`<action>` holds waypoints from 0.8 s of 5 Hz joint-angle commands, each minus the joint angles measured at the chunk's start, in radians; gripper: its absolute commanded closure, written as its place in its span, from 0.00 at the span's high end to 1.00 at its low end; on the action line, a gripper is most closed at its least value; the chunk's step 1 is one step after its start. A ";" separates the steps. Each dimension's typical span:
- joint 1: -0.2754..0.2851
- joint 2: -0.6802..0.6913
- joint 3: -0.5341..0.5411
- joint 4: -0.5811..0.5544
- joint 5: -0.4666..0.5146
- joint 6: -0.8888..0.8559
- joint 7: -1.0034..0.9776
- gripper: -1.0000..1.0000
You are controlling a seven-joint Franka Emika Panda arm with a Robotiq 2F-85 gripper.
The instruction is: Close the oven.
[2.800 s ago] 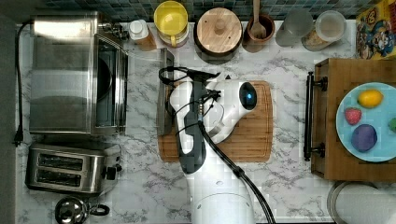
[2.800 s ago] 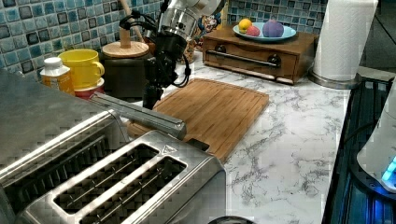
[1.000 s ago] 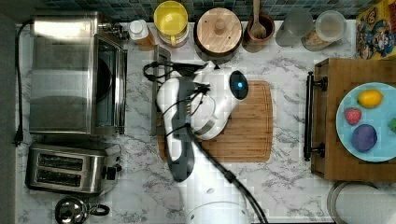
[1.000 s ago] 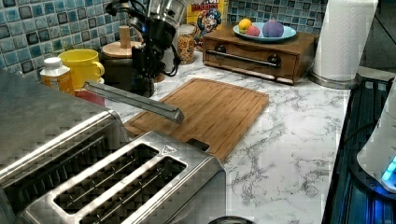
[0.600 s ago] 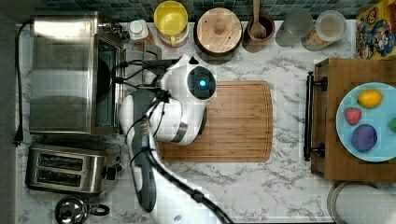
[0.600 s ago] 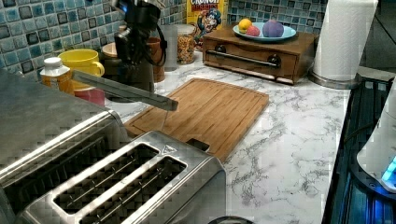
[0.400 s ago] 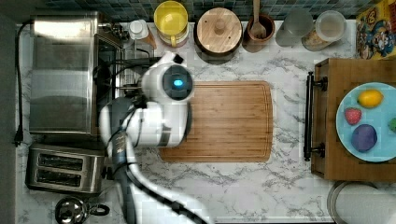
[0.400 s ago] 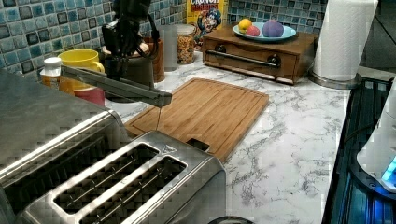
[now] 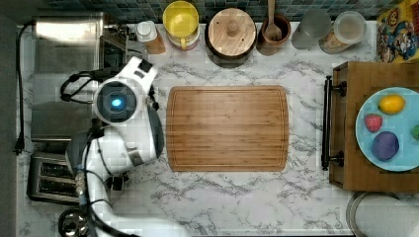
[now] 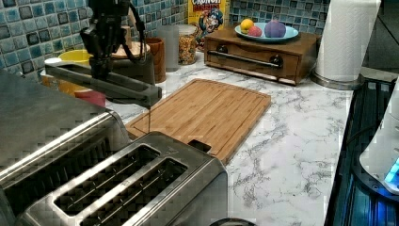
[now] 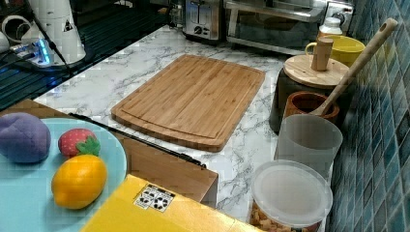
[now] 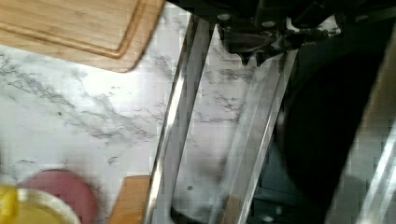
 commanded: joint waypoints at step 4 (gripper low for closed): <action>0.156 -0.106 0.007 0.259 -0.457 -0.164 0.665 0.00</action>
